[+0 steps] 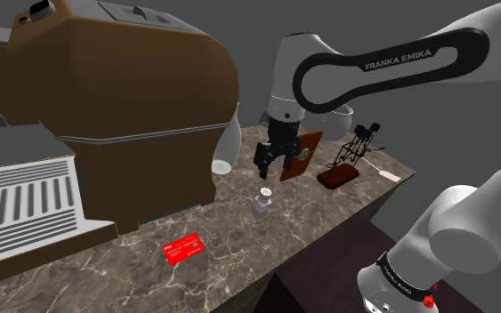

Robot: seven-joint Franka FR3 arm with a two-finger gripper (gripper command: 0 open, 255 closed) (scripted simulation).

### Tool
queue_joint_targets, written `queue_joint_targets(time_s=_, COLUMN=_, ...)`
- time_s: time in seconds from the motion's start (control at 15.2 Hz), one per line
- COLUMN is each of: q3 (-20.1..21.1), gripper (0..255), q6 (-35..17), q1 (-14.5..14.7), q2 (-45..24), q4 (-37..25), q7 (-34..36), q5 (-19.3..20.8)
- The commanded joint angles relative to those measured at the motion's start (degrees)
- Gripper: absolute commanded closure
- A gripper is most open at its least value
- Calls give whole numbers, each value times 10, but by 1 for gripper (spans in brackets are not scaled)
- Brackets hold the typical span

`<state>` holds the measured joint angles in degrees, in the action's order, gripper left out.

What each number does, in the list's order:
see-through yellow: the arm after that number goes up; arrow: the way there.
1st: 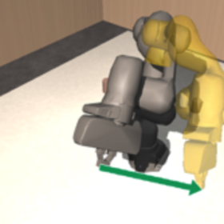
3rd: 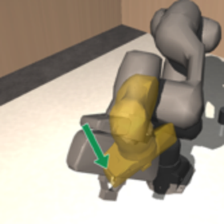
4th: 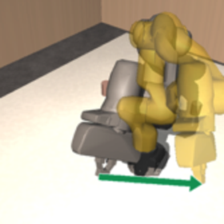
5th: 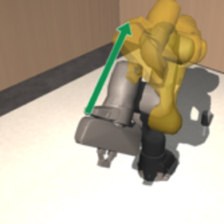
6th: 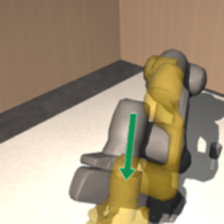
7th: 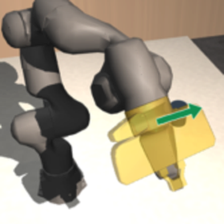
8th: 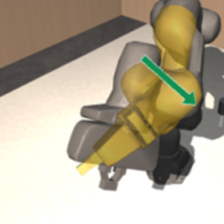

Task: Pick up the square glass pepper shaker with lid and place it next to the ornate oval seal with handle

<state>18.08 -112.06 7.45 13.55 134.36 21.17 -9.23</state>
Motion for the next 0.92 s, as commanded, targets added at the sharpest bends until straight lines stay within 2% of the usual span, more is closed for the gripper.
queue_joint_targets(time_s=0.0, q3=15, gripper=0, q6=-15, q1=7, q2=-33, q4=-7, q7=23, q5=0)
queue_joint_targets(time_s=0.2, q3=31, gripper=0, q6=-31, q1=15, q2=-81, q4=-26, q7=50, q5=7)
queue_joint_targets(time_s=0.66, q3=36, gripper=0, q6=-93, q1=19, q2=-103, q4=14, q7=53, q5=8)
queue_joint_targets(time_s=0.86, q3=36, gripper=0, q6=-93, q1=19, q2=-103, q4=14, q7=53, q5=8)
